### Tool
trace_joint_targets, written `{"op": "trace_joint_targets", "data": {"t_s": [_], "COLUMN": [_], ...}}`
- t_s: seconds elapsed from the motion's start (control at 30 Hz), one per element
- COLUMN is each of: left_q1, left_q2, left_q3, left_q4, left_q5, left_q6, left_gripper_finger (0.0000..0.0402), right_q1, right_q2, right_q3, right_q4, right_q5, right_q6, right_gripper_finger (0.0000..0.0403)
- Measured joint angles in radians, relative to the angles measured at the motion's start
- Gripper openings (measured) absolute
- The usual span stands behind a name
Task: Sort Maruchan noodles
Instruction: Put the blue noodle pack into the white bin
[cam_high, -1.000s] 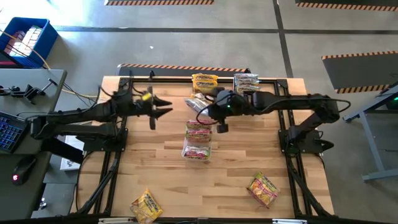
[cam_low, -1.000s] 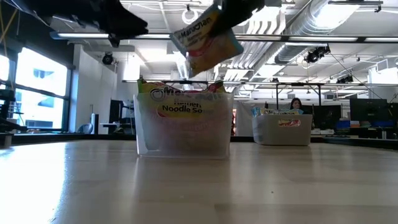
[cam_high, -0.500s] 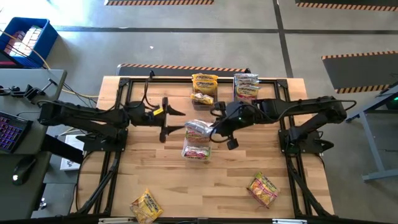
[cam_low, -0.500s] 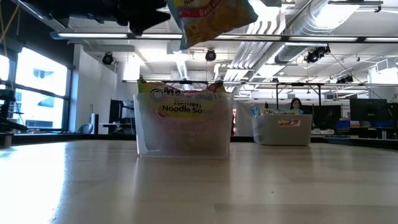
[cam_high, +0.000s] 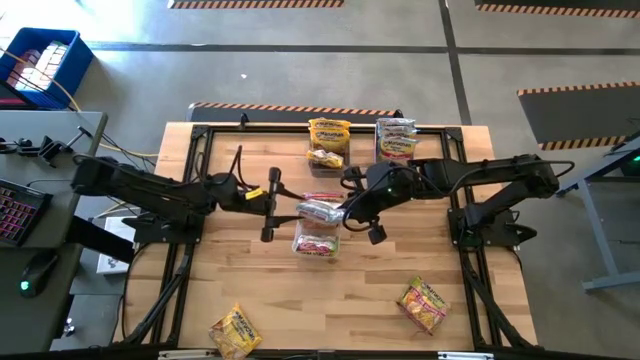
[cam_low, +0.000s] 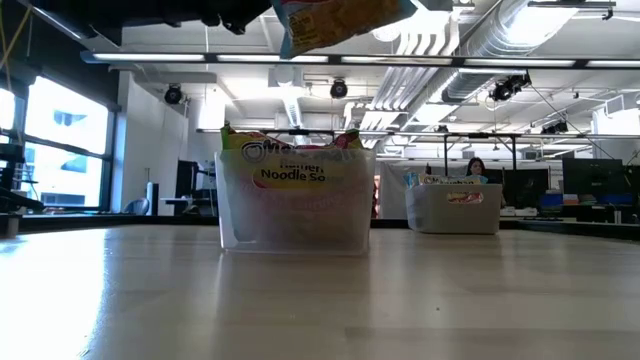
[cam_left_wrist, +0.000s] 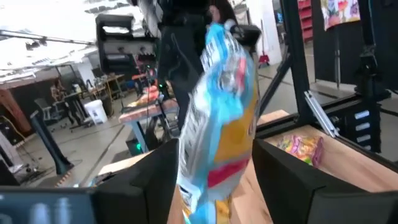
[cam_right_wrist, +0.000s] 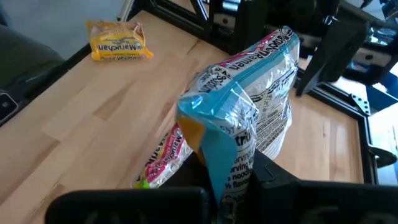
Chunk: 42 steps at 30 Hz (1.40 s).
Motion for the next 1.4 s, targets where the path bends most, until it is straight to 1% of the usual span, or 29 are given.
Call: {"op": "trace_joint_targets", "data": {"t_s": [0.17, 0.3, 0.43, 0.47, 0.53, 0.73, 0.83, 0.97, 1.1, 1.23, 1.4], "left_q1": [0.000, 0.001, 0.001, 0.003, 0.010, 0.038, 0.054, 0.076, 0.093, 0.108, 0.122], "left_q2": [0.042, 0.056, 0.055, 0.055, 0.055, 0.055, 0.055, 0.055, 0.055, 0.055, 0.055], "left_q3": [0.033, 0.048, 0.048, 0.048, 0.048, 0.048, 0.048, 0.048, 0.048, 0.048, 0.048], "left_q4": [0.000, -0.002, -0.024, -0.031, -0.033, -0.046, -0.077, -0.116, -0.124, -0.157, -0.186], "left_q5": [0.047, 0.086, 0.098, 0.105, 0.127, 0.139, 0.107, 0.082, 0.079, 0.073, 0.069], "left_q6": [0.002, 0.010, 0.012, 0.018, 0.017, -0.012, -0.027, -0.053, -0.092, -0.125, -0.160], "left_gripper_finger": [0.0159, 0.0110, 0.0043, 0.0026, 0.0009, 0.0002, 0.0001, 0.0001, 0.0000, 0.0000, 0.0000], "right_q1": [0.002, 0.004, 0.017, 0.022, 0.031, 0.057, 0.057, 0.056, 0.056, 0.056, 0.053], "right_q2": [0.000, 0.000, 0.000, 0.000, 0.000, -0.026, -0.051, -0.064, -0.052, -0.045, -0.045], "right_q3": [0.000, 0.000, 0.000, 0.000, 0.000, 0.001, 0.001, 0.001, 0.002, 0.002, 0.002], "right_q4": [0.003, 0.005, -0.009, -0.014, -0.022, -0.096, -0.131, -0.131, -0.121, -0.109, -0.092], "right_q5": [-0.006, -0.017, 0.006, 0.025, 0.080, 0.323, 0.390, 0.415, 0.408, 0.372, 0.359], "right_q6": [0.006, 0.042, 0.083, 0.088, 0.113, 0.202, 0.263, 0.337, 0.341, 0.342, 0.356], "right_gripper_finger": [0.0012, 0.0017, 0.0041, 0.0049, 0.0069, 0.0139, 0.0175, 0.0222, 0.0257, 0.0273, 0.0275]}}
